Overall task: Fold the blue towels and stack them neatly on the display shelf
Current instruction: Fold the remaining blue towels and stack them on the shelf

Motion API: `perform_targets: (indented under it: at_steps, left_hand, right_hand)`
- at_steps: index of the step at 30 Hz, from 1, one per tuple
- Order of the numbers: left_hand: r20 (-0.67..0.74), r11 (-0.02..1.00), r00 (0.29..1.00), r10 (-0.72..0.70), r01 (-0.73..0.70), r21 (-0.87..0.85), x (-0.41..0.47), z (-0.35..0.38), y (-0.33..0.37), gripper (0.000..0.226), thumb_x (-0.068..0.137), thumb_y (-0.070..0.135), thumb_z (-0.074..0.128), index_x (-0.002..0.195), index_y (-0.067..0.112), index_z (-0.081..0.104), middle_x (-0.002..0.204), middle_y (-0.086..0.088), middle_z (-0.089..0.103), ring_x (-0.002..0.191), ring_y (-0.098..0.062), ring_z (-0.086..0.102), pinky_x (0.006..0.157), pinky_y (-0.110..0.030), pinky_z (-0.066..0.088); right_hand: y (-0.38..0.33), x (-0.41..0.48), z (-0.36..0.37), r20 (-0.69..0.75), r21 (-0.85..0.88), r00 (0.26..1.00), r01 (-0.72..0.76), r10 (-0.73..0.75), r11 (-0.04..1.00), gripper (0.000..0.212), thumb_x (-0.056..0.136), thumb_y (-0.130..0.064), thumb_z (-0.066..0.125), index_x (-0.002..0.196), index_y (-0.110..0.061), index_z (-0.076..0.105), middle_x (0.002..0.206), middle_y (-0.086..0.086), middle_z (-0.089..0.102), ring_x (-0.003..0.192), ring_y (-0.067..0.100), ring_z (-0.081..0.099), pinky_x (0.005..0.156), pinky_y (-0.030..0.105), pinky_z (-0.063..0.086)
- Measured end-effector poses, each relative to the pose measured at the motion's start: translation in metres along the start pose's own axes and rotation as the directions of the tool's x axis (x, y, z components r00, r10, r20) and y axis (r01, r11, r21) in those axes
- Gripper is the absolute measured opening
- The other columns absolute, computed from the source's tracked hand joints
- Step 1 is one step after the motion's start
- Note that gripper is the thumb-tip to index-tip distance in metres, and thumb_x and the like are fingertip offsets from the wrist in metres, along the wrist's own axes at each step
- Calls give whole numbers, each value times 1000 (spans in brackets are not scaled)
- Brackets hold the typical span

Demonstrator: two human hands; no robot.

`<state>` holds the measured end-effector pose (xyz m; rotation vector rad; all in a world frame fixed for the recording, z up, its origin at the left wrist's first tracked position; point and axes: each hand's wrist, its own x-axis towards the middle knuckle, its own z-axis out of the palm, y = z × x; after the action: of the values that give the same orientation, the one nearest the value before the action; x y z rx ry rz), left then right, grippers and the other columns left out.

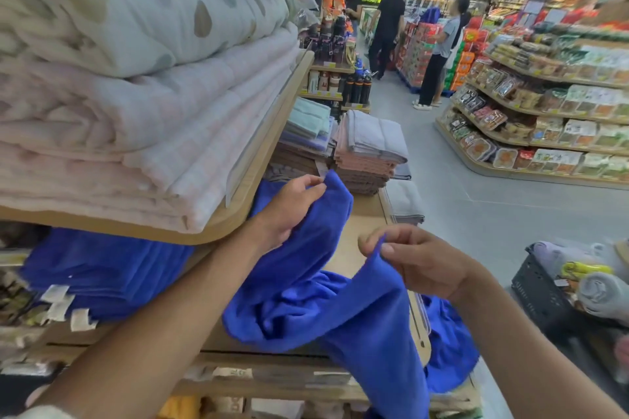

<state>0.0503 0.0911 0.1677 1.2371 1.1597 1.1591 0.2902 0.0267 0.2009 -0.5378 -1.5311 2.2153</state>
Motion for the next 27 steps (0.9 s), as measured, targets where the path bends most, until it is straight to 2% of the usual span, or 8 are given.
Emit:
perform_targets:
  at_steps: [2, 4, 7, 11, 15, 17, 21, 27]
  left_hand:
    - [86, 997, 996, 39, -34, -64, -11, 12, 19, 23, 105, 15, 48, 113, 13, 70, 96, -6, 71, 88, -19, 62, 74, -33, 47]
    - [140, 994, 987, 78, -65, -93, -22, 23, 37, 30, 105, 11, 47, 101, 19, 76, 91, -5, 73, 82, -17, 65, 70, -29, 51]
    - [159, 990, 978, 138, -140, 3, -38, 37, 60, 34, 104, 8, 49, 96, 24, 78, 82, 9, 75, 68, 0, 67, 55, -13, 49]
    - [152, 974, 966, 208, -218, 57, -61, 58, 85, 27, 104, 10, 52, 110, 19, 76, 103, 5, 78, 96, -4, 71, 78, -16, 52]
    - [211, 961, 941, 265, -275, 19, -85, 84, 104, 21, 101, 28, 60, 114, 21, 76, 116, -3, 75, 114, -18, 68, 99, -31, 51]
    - [200, 927, 920, 336, -361, 105, -92, 98, 110, 21, 99, 22, 66, 118, 17, 73, 115, -2, 76, 111, -15, 69, 96, -27, 53]
    - [159, 899, 913, 376, -401, 175, -106, 126, 135, 15, 99, 18, 65, 108, 20, 76, 101, 2, 78, 93, -5, 69, 82, -20, 53]
    - [118, 883, 911, 396, -413, 223, -126, 155, 167, 19, 102, 22, 60, 105, 15, 77, 98, -6, 78, 83, -6, 70, 70, -15, 52]
  right_hand:
    - [-15, 12, 3, -217, -271, 971, 41, -103, 962, 17, 89, -27, 78, 104, -21, 80, 94, 1, 73, 86, 12, 67, 80, 26, 53]
    - [-24, 23, 8, -376, -525, 864, 99, -334, 845, 11, 88, -20, 77, 95, -27, 82, 89, 0, 75, 85, 12, 65, 81, 28, 51]
    - [-36, 26, 17, -416, -708, 682, 172, -602, 685, 21, 85, -8, 80, 80, -29, 80, 83, -7, 78, 76, 4, 67, 75, 19, 53]
    - [-52, 4, 22, -432, -787, 497, 200, -753, 583, 14, 81, -14, 85, 79, -25, 78, 81, -9, 77, 71, 4, 69, 68, 15, 53]
    - [-62, -25, 24, -422, -825, 420, 190, -804, 533, 14, 82, -17, 84, 79, -25, 74, 78, -8, 73, 68, 1, 66, 64, 12, 49]
    - [-71, -38, 23, -433, -805, 426, 214, -795, 553, 15, 82, -18, 85, 78, -21, 71, 80, -4, 70, 70, 5, 66, 64, 16, 50]
    - [-92, -69, 26, -452, -667, 580, 285, -678, 688, 23, 90, -20, 78, 79, -6, 64, 71, 11, 64, 70, 16, 58, 67, 35, 45]
    - [-112, -119, 34, -372, -626, 721, 270, -585, 731, 19, 95, -23, 72, 80, -15, 63, 78, 5, 63, 76, 17, 59, 71, 33, 48]
